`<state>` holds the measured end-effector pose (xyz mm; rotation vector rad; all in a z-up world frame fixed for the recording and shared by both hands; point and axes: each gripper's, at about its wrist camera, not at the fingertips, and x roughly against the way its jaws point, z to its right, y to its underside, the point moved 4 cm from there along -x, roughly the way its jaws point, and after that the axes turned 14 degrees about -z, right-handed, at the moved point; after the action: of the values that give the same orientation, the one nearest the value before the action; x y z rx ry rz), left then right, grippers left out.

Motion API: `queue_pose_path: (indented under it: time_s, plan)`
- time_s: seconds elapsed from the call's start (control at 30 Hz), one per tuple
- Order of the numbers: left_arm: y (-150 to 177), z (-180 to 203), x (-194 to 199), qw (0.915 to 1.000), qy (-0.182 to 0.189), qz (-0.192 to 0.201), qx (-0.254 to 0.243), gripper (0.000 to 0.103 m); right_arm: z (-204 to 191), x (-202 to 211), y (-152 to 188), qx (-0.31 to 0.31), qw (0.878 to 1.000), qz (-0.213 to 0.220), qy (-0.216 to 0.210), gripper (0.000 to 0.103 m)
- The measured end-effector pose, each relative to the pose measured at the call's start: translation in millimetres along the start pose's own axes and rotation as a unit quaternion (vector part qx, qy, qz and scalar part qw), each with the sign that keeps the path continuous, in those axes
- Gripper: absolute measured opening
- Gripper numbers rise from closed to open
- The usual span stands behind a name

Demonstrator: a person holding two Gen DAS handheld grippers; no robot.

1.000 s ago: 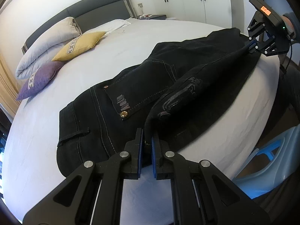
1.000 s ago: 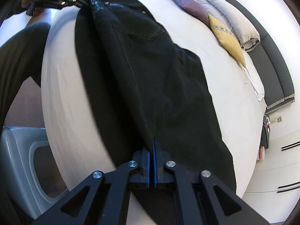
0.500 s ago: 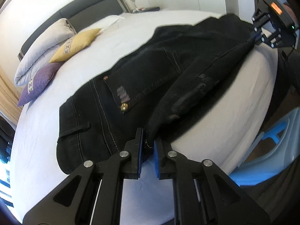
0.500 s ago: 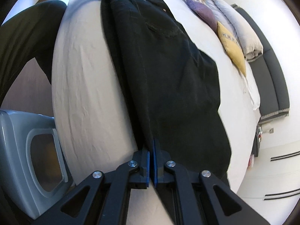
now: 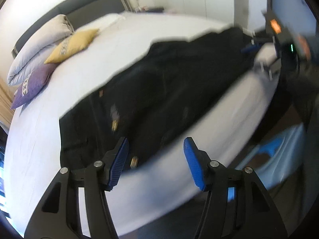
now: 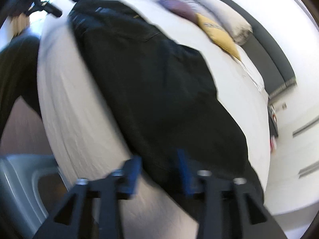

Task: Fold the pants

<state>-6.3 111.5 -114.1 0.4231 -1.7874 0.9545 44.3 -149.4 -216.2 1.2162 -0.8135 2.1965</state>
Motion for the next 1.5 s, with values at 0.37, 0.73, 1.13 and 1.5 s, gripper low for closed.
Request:
queue_pose_path:
  time_s: [0.37,0.73,1.13,1.5]
  plan:
    - [-95,36,-96,0.9972,0.021,-0.058,0.044,0.058,115,35,102,-0.376,0.897,0.073,-0.222,0.084]
    - [-117,35,-124,0.9912,0.029,-0.090,0.092,0.058,193,-51,165,-0.625,0.680,0.095,-0.371,0.059]
    - [-115,43,-133,0.9913,0.023,-0.080,0.102,0.058,206,-98,175,-0.697,0.552,0.139,-0.435,0.012]
    - [-113,46,-134,0.9912,0.017,-0.080,0.104,0.058,249,-31,124,-0.657,0.710,0.030,-0.253,0.038]
